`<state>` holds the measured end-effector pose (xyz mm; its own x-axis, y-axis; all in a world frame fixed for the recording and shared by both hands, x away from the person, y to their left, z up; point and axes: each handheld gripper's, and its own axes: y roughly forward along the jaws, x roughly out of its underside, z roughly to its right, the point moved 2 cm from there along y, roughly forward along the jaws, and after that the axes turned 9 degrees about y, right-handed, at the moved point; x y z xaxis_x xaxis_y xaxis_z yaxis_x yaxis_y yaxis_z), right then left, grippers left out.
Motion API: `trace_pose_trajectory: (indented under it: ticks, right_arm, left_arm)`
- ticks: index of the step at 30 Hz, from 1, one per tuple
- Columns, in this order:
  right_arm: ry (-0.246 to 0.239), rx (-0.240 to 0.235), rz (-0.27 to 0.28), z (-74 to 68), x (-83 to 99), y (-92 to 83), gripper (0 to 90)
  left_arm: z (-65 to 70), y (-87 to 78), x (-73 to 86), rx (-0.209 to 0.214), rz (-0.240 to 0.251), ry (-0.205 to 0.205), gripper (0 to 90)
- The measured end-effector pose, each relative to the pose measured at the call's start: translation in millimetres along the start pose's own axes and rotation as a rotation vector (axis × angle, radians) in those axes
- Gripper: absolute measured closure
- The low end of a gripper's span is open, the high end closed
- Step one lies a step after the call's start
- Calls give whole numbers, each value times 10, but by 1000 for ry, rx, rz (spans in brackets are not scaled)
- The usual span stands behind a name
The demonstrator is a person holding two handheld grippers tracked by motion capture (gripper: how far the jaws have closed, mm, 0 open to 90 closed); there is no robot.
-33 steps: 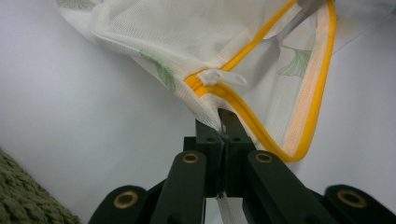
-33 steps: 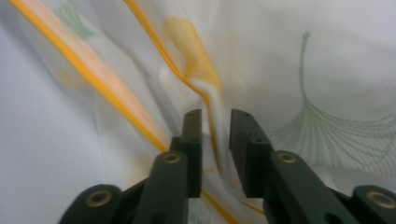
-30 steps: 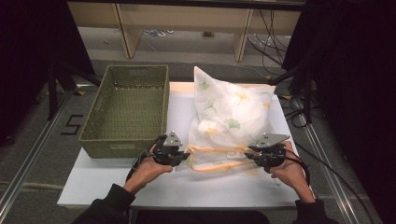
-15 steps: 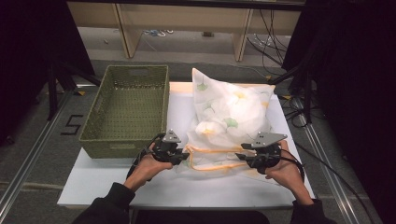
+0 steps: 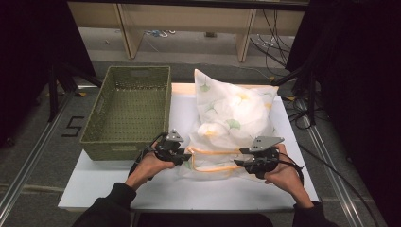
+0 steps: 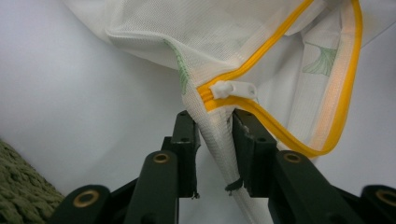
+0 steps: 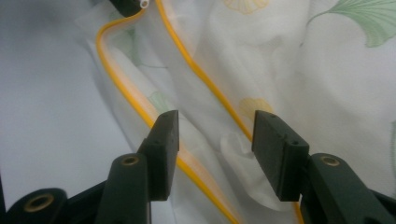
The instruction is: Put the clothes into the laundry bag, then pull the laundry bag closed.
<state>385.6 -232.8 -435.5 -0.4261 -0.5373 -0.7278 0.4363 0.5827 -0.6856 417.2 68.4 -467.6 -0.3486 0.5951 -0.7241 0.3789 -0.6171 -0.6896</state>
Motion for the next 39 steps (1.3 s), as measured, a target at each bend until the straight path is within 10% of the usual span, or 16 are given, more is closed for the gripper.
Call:
trace_pose_trajectory:
  ticks: [18,39]
  right_arm:
    - [-9,-27,-8,-147,-32,156,478]
    - [-82,-140,-5,-359,-319,458,744]
  left_arm:
    - [240,-49,-124,-44,17,120,865]
    - [410,-9,-112,-20,-16,200,867]
